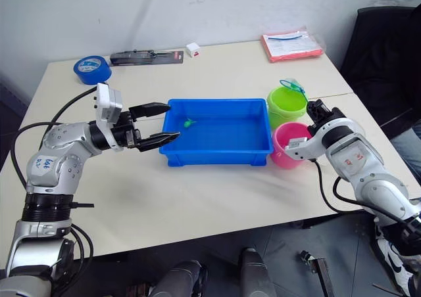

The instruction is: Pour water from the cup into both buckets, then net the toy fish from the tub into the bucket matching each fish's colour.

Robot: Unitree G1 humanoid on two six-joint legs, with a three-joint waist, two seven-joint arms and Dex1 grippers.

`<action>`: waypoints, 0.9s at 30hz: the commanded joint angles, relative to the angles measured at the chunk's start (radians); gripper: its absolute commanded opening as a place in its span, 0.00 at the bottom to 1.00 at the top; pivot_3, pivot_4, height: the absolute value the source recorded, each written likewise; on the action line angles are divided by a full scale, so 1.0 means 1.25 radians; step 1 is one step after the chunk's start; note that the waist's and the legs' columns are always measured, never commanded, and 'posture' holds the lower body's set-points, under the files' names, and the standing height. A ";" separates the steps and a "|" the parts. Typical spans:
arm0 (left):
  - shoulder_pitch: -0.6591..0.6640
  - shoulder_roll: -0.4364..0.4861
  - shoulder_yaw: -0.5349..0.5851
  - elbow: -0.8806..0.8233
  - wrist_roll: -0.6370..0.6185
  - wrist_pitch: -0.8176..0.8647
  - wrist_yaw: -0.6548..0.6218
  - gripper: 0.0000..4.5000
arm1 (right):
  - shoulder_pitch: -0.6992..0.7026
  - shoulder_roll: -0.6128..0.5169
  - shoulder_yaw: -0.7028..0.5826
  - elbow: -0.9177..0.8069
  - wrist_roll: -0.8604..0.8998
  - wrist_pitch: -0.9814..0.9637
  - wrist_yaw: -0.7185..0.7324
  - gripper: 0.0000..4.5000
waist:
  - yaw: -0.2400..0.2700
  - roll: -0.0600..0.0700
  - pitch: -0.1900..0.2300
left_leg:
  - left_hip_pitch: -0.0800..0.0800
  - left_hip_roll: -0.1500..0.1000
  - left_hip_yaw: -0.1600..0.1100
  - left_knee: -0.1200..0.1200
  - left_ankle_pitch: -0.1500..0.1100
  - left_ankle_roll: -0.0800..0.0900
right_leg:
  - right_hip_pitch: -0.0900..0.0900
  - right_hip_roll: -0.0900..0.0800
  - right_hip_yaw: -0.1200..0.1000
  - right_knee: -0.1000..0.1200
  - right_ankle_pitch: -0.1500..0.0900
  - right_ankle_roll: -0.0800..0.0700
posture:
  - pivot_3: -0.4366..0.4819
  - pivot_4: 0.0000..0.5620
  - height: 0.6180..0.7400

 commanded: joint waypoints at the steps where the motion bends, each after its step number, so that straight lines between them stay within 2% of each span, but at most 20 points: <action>1: 0.000 0.004 0.008 -0.016 0.000 -0.015 -0.002 1.00 | -0.010 -0.001 -0.031 -0.011 -0.022 -0.006 -0.012 0.17 | 0.000 0.000 0.000 | 0.000 0.000 0.000 0.000 0.000 0.000 | 0.000 0.000 0.000 0.000 0.000 0.000 | 0.48 0.27 1.00; 18: -0.011 0.001 0.004 0.000 0.006 -0.028 -0.009 1.00 | -0.013 -0.001 -0.034 -0.017 -0.062 -0.015 -0.020 0.17 | 0.000 0.000 0.000 | 0.000 0.000 0.000 0.000 0.000 0.000 | 0.000 0.000 0.000 0.000 0.000 0.000 | 0.48 0.27 1.00; 27: -0.009 -0.004 0.002 -0.001 0.007 -0.031 -0.008 1.00 | 0.054 0.003 -0.052 -0.060 -0.126 0.006 -0.066 0.17 | 0.000 0.000 0.000 | 0.000 0.000 0.000 0.000 0.000 0.000 | 0.000 0.000 0.000 0.000 0.000 0.000 | 0.48 0.27 1.00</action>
